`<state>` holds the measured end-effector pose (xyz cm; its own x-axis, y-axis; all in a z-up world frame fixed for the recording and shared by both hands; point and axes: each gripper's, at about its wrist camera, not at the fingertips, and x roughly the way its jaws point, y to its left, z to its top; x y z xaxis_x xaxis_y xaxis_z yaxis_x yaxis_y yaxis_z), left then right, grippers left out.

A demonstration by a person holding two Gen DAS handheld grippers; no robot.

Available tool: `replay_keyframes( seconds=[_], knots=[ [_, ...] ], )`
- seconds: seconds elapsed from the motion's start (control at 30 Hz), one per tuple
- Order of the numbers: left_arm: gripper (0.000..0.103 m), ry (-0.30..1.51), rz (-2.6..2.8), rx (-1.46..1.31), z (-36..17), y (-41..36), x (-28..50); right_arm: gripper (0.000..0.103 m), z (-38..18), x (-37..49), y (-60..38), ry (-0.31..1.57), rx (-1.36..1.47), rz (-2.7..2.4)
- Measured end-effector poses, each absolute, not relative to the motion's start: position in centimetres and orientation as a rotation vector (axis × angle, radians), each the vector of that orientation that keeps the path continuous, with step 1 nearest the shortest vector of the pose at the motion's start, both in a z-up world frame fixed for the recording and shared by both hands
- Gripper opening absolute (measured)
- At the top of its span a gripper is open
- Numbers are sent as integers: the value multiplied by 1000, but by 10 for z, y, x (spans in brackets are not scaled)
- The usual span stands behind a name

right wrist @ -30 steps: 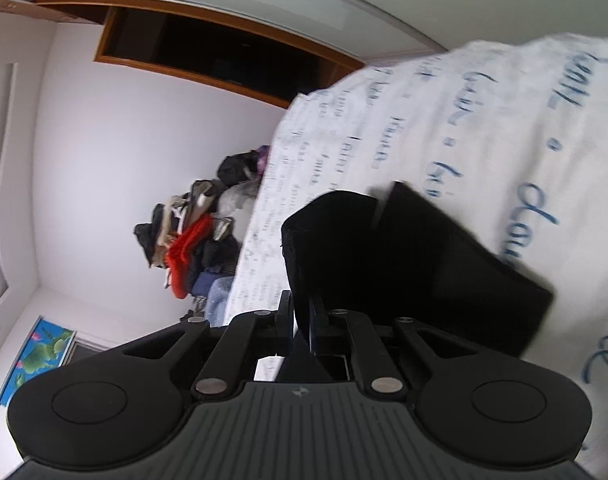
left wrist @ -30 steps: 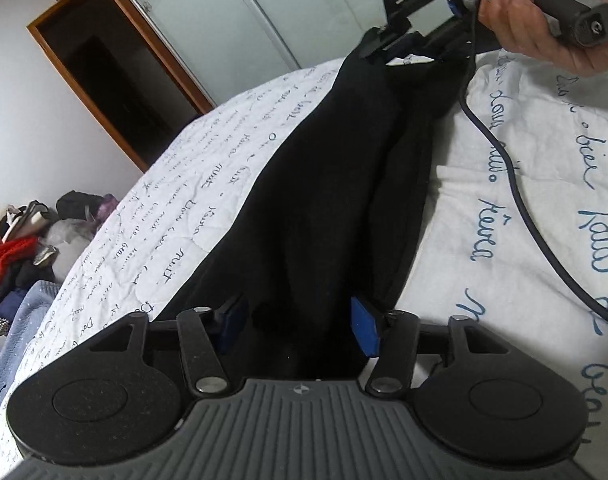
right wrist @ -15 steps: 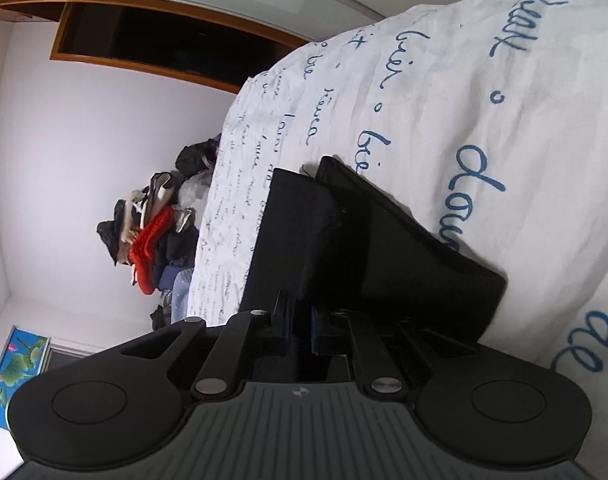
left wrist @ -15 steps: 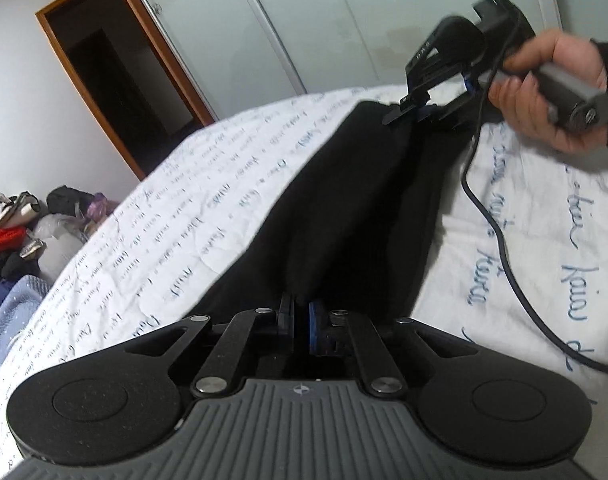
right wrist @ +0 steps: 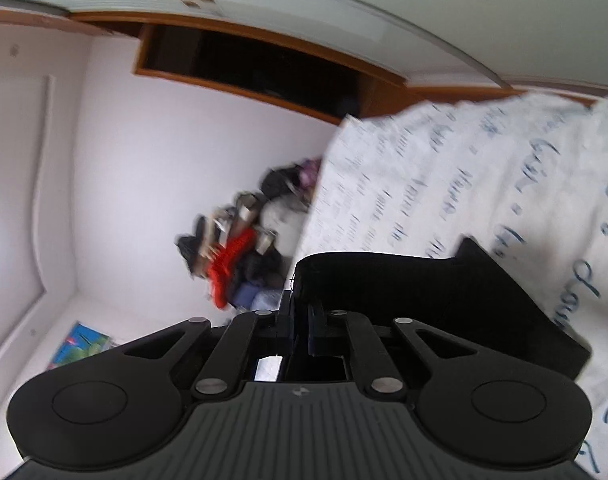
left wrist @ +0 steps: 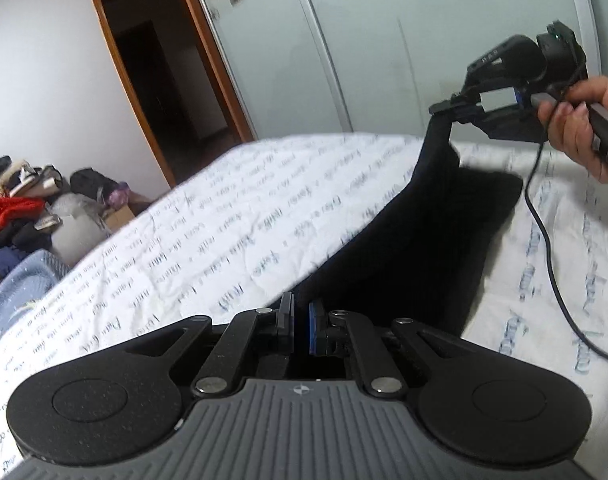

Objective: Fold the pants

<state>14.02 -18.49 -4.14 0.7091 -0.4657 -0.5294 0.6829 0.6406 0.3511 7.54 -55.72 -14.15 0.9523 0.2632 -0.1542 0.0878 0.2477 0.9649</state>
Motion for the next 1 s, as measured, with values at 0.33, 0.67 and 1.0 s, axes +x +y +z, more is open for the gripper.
replay_keyframes(
  seconds=[0.33,0.67,1.0],
  knots=[
    [9,350,-593,541,-14,-181,160,6,-91,124,-556,216,1306,262],
    [10,525,-788,637,-83,-195,127,6,-188,32,-571,324,1402,40],
    [10,485,-785,627,-76,-194,117,6,-187,10,-565,249,1414,89]
  ],
)
